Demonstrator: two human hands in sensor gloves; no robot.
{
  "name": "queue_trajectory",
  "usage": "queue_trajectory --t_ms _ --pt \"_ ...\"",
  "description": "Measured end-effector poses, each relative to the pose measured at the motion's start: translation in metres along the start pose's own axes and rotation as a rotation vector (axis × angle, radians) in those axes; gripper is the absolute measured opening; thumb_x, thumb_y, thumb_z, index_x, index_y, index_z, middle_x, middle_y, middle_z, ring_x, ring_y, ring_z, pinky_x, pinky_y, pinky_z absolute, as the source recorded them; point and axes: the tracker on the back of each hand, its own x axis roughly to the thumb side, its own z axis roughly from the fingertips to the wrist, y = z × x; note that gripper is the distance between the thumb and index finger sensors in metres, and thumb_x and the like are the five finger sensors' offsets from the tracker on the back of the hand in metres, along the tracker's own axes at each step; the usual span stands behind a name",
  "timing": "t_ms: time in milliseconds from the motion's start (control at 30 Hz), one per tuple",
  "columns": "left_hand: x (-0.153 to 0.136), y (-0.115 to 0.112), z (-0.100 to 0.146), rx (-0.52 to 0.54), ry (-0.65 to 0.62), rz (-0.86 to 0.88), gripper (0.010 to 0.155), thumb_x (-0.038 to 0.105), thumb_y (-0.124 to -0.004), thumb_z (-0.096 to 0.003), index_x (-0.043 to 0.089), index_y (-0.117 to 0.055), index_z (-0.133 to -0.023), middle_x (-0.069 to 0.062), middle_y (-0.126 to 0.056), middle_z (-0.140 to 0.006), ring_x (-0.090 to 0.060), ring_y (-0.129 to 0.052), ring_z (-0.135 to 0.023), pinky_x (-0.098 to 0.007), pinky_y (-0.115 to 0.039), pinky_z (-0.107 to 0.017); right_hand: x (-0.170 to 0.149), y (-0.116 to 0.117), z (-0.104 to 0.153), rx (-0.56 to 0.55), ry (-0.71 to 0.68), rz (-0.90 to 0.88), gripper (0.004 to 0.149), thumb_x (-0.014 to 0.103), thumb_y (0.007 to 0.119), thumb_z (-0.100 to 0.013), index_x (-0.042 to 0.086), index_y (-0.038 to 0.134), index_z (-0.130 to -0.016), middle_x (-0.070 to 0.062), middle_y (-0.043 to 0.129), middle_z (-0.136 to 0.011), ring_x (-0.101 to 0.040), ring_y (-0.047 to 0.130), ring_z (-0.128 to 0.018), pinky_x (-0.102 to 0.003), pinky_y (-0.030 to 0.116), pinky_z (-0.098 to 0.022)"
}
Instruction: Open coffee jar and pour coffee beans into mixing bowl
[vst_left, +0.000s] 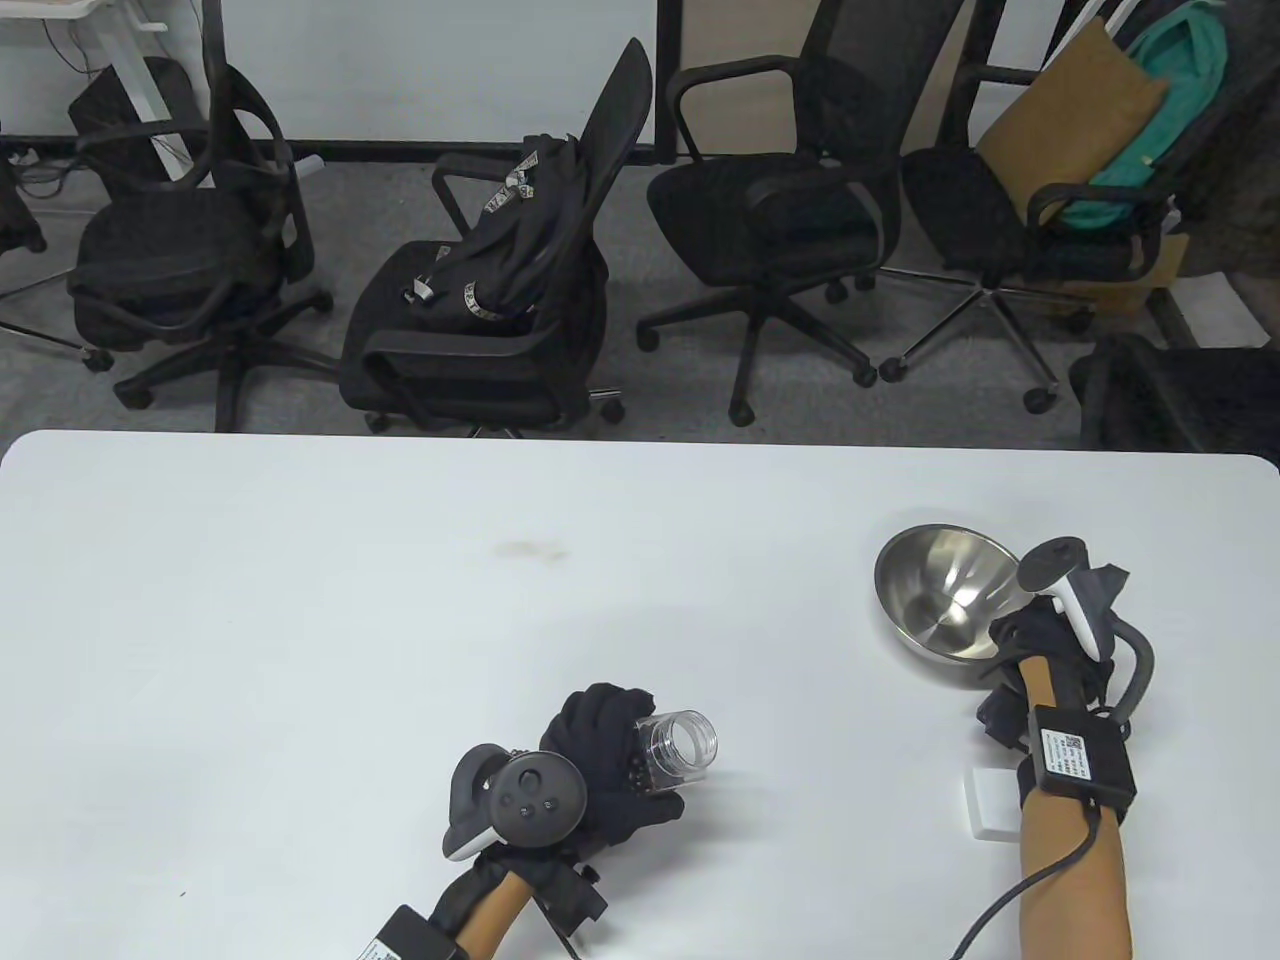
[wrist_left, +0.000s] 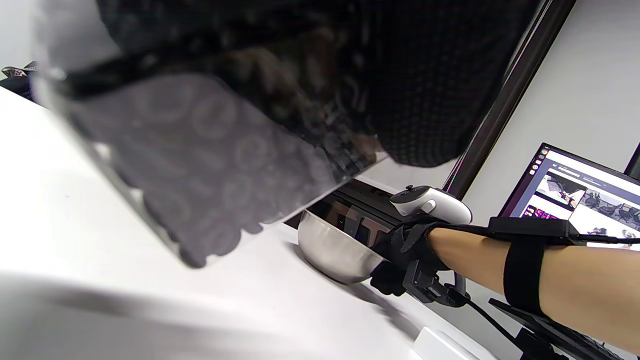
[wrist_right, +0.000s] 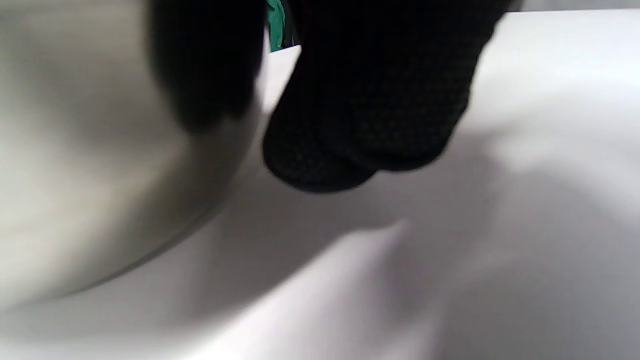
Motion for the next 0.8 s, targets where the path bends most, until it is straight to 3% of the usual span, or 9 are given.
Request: queue_trajectory --t_ms 133,467,767,800 --pt "-0.001 0.001 0.001 0.005 -0.003 0.003 0.094 0.049 -0.103 -0.0415 0.002 -0.057 -0.109 -0.025 -0.060 -0.103 -0.043 -0.069 -0.089 -0.062 -0.066 -0.071 -0.004 -0.001 0.002 0.011 -0.038 -0.140 0.044 0.008 0.091 -0.059 -0.001 0.067 -0.094 -0.016 0.093 -0.070 -0.009 0.104 -0.047 -0.021 0.096 -0.037" --pt "-0.002 0.003 0.003 0.023 -0.004 0.011 0.094 0.049 -0.102 -0.0416 0.002 -0.057 -0.109 -0.025 -0.060 -0.103 -0.043 -0.069 -0.089 -0.062 -0.066 -0.071 0.002 -0.029 0.028 -0.049 -0.140 -0.142 0.039 0.008 0.085 -0.061 0.002 0.066 -0.094 -0.015 0.091 -0.073 -0.008 0.103 -0.048 -0.022 0.095 -0.038" --pt "-0.005 0.004 0.004 0.031 0.008 0.021 0.094 0.049 -0.102 -0.0416 0.002 -0.056 -0.109 -0.025 -0.060 -0.103 -0.043 -0.069 -0.089 -0.062 -0.065 -0.071 0.014 -0.055 0.081 -0.059 -0.323 -0.188 0.037 0.006 0.083 -0.062 0.003 0.067 -0.095 -0.015 0.091 -0.074 -0.006 0.103 -0.047 -0.023 0.095 -0.038" --pt "-0.006 0.004 0.004 0.028 0.008 0.022 0.094 0.049 -0.102 -0.0417 0.002 -0.056 -0.109 -0.025 -0.060 -0.103 -0.043 -0.069 -0.089 -0.062 -0.065 -0.071 0.015 -0.054 0.087 -0.051 -0.347 -0.185 0.037 0.006 0.083 -0.062 0.003 0.067 -0.095 -0.015 0.091 -0.074 -0.018 0.102 -0.047 -0.023 0.095 -0.038"
